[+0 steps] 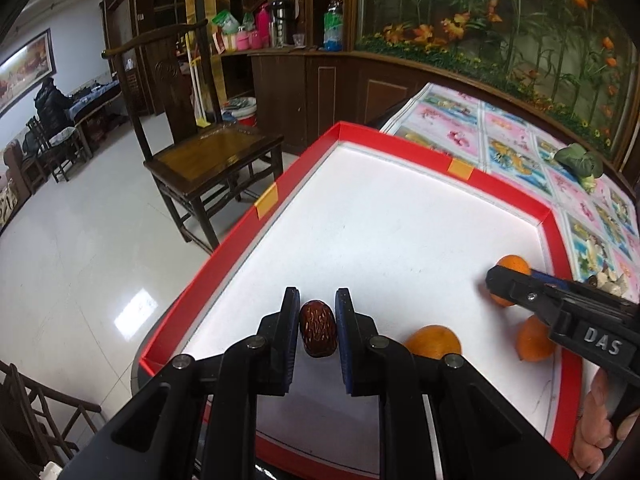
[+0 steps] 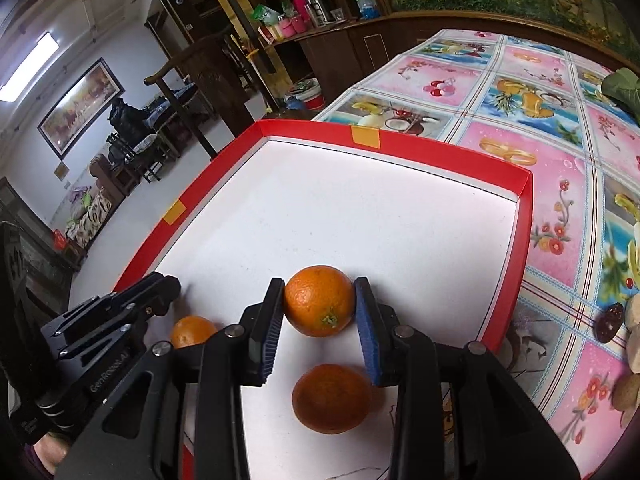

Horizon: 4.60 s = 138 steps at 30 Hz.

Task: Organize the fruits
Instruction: 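Carry the date and orange into the tray and open both grippers, then move both grippers back from the tray to the fruit pile, then grasp a beige block with the right gripper while the left gripper grasps another beige block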

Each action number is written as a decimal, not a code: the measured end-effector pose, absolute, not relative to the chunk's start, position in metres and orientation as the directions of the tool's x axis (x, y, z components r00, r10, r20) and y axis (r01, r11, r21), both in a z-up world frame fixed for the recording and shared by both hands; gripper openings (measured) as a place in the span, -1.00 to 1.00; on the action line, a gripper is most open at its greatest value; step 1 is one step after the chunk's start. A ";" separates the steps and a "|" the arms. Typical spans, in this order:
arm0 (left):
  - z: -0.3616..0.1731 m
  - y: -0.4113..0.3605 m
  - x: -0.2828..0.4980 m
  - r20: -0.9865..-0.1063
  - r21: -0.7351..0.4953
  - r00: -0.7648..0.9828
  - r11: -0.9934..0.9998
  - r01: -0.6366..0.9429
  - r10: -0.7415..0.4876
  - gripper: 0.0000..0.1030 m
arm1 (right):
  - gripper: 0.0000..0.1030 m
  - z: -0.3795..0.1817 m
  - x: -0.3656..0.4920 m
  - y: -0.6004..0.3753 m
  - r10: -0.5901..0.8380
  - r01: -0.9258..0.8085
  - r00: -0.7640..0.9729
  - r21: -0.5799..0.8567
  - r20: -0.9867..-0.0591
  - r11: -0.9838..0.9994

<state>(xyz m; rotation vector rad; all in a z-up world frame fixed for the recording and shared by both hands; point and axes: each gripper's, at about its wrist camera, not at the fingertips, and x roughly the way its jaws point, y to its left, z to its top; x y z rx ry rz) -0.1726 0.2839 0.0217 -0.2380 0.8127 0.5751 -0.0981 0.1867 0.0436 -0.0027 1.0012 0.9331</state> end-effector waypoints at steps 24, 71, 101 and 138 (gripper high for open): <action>0.063 0.237 -0.182 -0.628 0.177 0.524 0.762 -0.623 0.575 0.57 | 0.27 0.073 -0.101 0.120 0.700 -0.663 0.282 0.395 -0.656 0.637; 0.051 0.128 -0.137 -0.663 0.301 0.575 0.874 -0.382 0.479 0.58 | 0.43 0.108 -0.056 -0.046 0.604 -0.500 0.520 0.358 -0.603 0.788; 0.046 0.081 -0.100 -0.691 0.273 0.619 0.928 -0.254 0.372 0.58 | 0.22 0.056 -0.062 -0.028 0.494 -0.566 0.417 0.207 -0.763 0.798; 0.023 0.037 -0.030 -0.828 0.069 0.557 0.997 -0.025 0.071 0.50 | -0.43 0.071 -0.025 -0.082 0.537 -0.367 0.487 0.397 -0.689 0.841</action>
